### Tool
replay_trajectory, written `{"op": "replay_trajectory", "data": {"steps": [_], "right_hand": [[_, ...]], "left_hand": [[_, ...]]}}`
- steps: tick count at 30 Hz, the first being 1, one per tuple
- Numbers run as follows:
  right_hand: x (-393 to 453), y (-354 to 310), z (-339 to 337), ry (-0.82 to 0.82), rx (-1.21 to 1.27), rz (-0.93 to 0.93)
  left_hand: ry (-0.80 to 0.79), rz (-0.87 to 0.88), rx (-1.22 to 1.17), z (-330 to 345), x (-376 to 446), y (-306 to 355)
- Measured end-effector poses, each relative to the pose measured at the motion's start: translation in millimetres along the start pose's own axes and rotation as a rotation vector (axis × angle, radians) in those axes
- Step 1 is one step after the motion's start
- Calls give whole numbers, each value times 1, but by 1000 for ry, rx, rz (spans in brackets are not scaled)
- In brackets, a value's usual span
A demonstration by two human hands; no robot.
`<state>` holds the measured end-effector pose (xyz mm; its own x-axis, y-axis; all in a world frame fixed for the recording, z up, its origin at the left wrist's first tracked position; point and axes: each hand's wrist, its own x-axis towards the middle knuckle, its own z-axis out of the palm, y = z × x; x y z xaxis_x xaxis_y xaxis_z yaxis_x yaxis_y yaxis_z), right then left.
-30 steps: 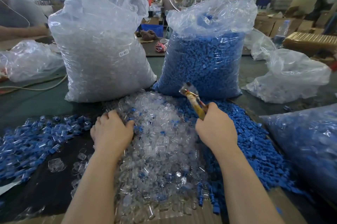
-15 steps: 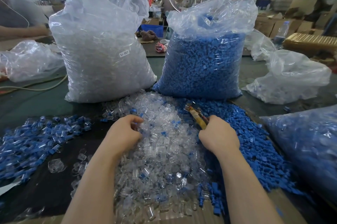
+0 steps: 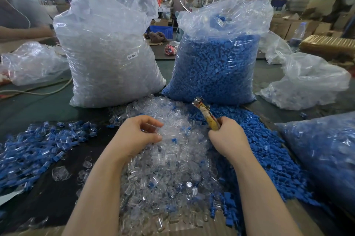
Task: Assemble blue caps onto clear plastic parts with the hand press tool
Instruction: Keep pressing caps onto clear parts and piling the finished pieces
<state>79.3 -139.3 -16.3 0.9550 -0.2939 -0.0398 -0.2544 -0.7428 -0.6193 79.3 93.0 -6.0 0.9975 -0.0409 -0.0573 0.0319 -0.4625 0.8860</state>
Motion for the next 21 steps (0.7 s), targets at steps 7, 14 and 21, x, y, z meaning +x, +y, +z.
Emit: {"op": "replay_trajectory", "data": {"steps": [7, 14, 21], "right_hand": [[-5, 3, -5, 149, -256, 173], [-3, 4, 0, 47, -277, 161], [-3, 4, -1, 30, -227, 136]], "left_hand": [[-9, 9, -48, 1, -1, 1], [3, 26, -98, 5, -1, 4], [61, 43, -88, 11, -1, 13]]}}
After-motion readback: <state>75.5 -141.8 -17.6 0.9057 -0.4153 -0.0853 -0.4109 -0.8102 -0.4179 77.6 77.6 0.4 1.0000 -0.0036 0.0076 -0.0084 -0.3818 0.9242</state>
